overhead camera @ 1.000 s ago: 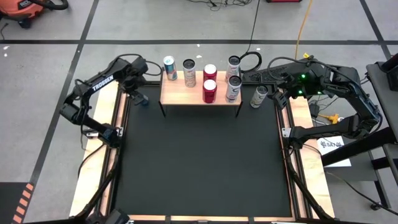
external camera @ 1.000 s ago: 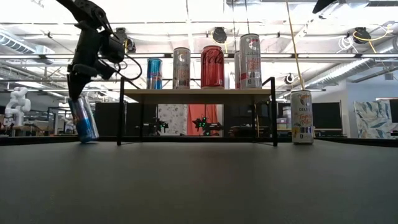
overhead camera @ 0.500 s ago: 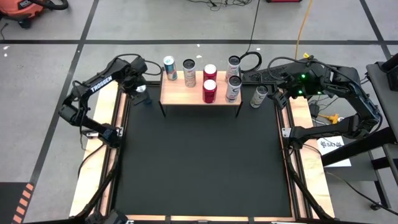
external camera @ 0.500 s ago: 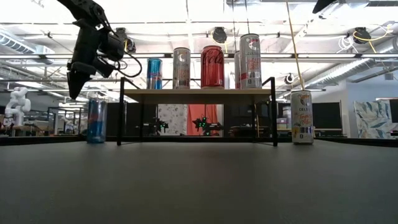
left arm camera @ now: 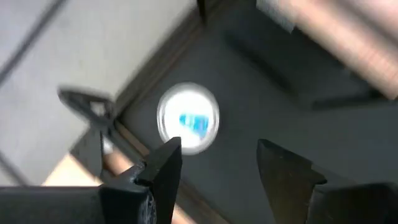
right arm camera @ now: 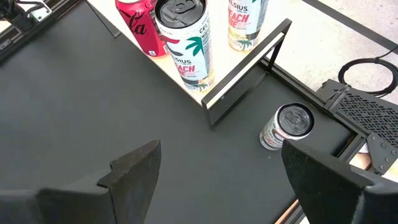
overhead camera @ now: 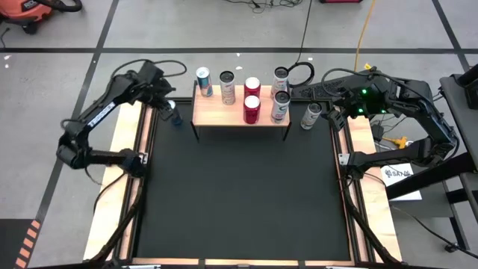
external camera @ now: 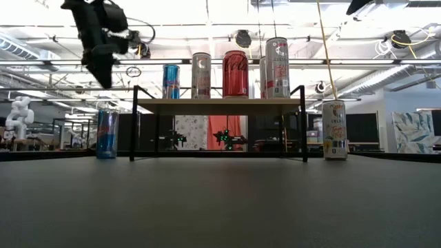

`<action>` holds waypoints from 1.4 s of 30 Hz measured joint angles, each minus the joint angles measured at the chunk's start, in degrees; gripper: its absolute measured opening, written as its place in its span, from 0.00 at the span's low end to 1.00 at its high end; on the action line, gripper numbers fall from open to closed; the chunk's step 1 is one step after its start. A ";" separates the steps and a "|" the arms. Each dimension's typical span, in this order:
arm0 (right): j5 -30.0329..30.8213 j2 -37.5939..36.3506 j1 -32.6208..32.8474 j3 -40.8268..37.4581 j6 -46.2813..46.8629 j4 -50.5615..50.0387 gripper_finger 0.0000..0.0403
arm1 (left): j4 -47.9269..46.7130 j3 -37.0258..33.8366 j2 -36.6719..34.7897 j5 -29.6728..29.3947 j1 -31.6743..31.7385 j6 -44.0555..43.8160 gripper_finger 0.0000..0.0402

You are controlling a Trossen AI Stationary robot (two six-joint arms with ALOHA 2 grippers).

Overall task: Place canned beverage on shelf
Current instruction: Put the blue soda can on the shelf aligned with the other blue soda can

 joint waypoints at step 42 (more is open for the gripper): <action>0.22 0.02 0.00 0.00 0.39 1.79 0.79 | 29.80 -24.09 -16.78 0.96 0.02 -11.46 0.50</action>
